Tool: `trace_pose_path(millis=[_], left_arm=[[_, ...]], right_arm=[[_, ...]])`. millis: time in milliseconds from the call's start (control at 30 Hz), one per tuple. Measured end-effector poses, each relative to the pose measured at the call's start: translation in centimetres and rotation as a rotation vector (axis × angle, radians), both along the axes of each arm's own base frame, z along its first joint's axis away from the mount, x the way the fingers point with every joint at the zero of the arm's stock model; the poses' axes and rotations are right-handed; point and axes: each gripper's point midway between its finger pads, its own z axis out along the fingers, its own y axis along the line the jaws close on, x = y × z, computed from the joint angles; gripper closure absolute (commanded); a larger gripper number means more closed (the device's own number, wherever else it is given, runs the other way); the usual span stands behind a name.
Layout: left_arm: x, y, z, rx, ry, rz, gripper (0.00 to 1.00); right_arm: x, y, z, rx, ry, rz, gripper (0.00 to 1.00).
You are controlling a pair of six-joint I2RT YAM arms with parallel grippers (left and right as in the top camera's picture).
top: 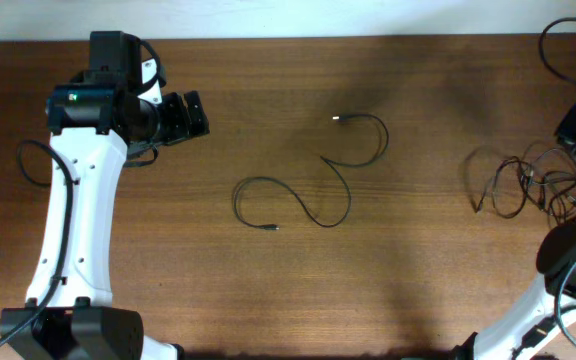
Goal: Untangle cables
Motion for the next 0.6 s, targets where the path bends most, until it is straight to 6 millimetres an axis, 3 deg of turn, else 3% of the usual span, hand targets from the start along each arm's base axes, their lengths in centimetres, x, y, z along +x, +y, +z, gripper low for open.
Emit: trace_pose_path(millis=[167,267,567,600], left_arm=[[0.0,0.0,0.0,0.000,0.000,0.000,0.01],[0.0,0.0,0.0,0.000,0.000,0.000,0.01],[0.0,0.0,0.0,0.000,0.000,0.000,0.01],[0.0,0.0,0.0,0.000,0.000,0.000,0.01]], right_arm=[[0.5,1.5,-2.2,0.106,0.010,0.008,0.40],[1.0,3.3,-2.7,0.211,-0.021,0.021,0.39],[2.6,12.3,-4.0,0.504,-0.049,0.252,0.24],[2.8,14.2,-4.5,0.525,-0.039,0.295,0.23]])
